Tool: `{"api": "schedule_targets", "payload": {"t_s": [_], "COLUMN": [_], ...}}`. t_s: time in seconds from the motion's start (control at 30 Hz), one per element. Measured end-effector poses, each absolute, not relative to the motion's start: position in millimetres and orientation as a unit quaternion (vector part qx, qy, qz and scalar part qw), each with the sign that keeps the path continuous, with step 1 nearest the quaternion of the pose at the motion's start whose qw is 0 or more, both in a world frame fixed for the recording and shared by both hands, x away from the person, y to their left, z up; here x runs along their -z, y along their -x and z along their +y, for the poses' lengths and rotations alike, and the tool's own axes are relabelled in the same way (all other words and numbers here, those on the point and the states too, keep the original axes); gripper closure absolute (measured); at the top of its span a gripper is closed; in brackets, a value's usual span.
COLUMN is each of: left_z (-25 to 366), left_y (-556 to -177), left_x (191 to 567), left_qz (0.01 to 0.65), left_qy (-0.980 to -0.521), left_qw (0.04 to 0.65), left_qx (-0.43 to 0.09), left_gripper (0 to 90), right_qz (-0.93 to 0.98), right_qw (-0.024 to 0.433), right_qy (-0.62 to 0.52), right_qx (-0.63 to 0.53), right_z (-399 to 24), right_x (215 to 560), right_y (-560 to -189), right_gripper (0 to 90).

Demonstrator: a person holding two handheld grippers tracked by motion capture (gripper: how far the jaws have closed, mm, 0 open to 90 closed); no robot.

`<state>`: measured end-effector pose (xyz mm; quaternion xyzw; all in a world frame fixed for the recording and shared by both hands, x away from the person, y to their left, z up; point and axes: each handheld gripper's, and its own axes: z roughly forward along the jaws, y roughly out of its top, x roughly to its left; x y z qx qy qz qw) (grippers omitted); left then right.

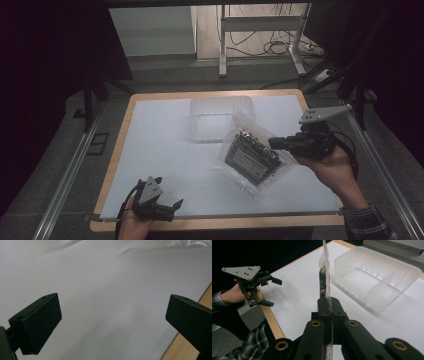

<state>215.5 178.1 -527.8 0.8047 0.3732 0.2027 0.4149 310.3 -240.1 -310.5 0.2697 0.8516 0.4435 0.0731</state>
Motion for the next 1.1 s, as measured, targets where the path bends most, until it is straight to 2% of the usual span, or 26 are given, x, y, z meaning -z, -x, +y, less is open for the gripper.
{"api": "schedule_targets", "payload": {"t_s": [0.3,0.8,1.1], "left_z": [178.3,178.8,184.5], "left_y": [-215.9,-215.8,-215.4], "left_x": [528.2,527.8,525.1], "left_qz": [0.375,0.375,0.382], "left_qy": [-0.805,-0.805,-0.788], "left_qw": [0.412,0.412,0.440], "left_qx": [-0.204,-0.205,-0.199], "left_gripper": [0.0,0.0,0.0], "right_qz": [0.845,0.832,0.828], "right_qw": [0.098,0.111,0.114], "right_qy": [-0.276,-0.281,-0.283], "right_qx": [-0.447,-0.466,-0.470], "right_z": [-245.2,-248.3,-238.1], "right_x": [297.6,278.9,271.9], "right_y": [-320.2,-337.6,-353.6], "right_gripper": [88.9,88.9,88.9]}}
